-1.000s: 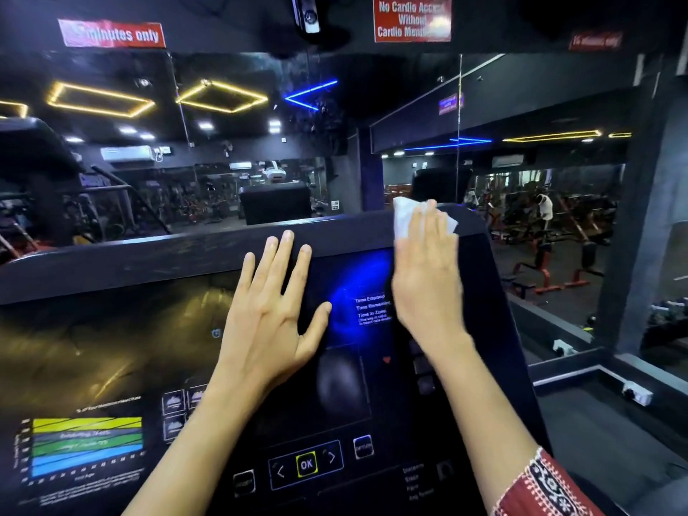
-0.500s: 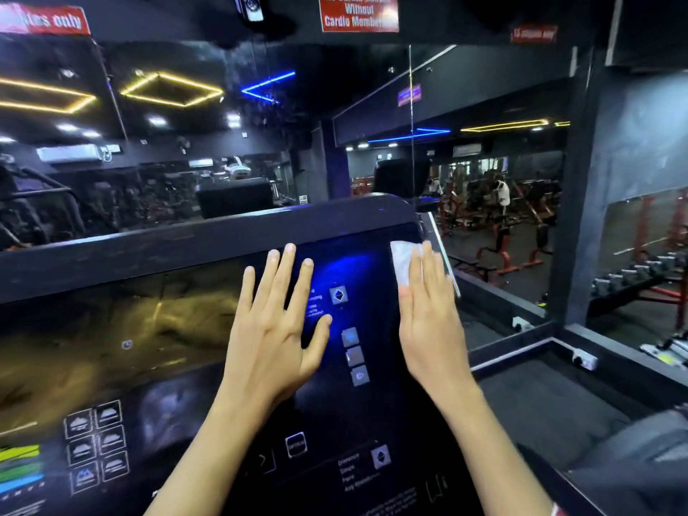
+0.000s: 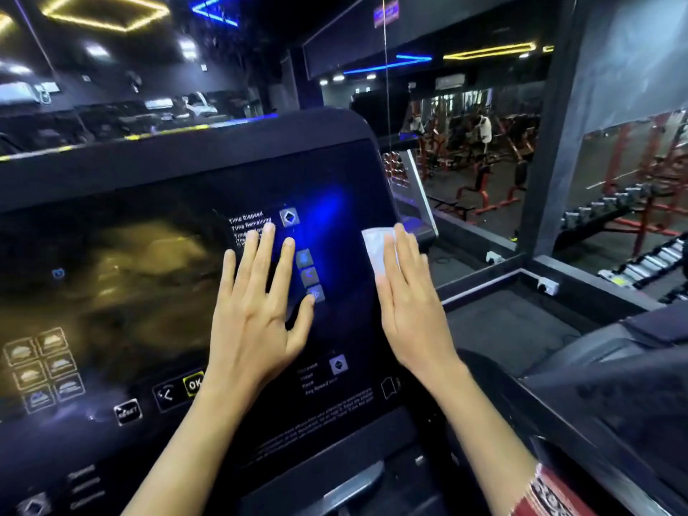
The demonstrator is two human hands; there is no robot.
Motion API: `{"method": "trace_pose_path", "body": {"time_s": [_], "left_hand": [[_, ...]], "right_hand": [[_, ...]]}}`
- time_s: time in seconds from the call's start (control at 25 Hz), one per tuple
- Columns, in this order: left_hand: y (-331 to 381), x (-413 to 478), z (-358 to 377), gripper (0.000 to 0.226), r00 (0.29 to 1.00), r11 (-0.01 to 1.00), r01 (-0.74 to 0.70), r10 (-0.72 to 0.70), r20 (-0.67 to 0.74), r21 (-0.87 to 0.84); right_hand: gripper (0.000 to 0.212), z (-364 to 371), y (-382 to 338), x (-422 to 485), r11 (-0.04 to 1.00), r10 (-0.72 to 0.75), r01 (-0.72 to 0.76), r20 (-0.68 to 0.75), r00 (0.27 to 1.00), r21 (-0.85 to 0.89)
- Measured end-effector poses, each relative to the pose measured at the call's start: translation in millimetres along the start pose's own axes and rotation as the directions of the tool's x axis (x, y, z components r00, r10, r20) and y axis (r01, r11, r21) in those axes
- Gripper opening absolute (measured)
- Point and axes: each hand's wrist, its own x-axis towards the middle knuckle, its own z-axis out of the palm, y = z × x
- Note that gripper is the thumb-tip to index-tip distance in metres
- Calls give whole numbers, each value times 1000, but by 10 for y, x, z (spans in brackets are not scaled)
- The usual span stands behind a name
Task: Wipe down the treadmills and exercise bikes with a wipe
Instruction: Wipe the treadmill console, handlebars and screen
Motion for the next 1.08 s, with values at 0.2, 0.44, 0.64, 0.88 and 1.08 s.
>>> {"method": "trace_pose_path", "body": {"time_s": [0.2, 0.44, 0.64, 0.88, 1.08], "left_hand": [[35, -260, -43, 62, 999, 1000, -16, 16, 35, 6], [-61, -487, -159, 63, 998, 1000, 10, -9, 60, -4], [-85, -761, -228, 61, 995, 1000, 31, -31, 93, -2], [-26, -937, -235, 61, 993, 999, 21, -16, 116, -38], [65, -1084, -235, 60, 990, 998, 33, -26, 136, -46]], "right_hand": [[53, 32, 93, -577, 998, 45, -45, 4, 999, -54], [50, 169, -353, -427, 937, -349, 348, 102, 931, 31], [51, 108, -93, -461, 994, 90, -89, -11, 996, 56], [45, 183, -236, -975, 848, -528, 525, 211, 822, 76], [49, 98, -40, -976, 990, 107, -113, 70, 992, 82]]}}
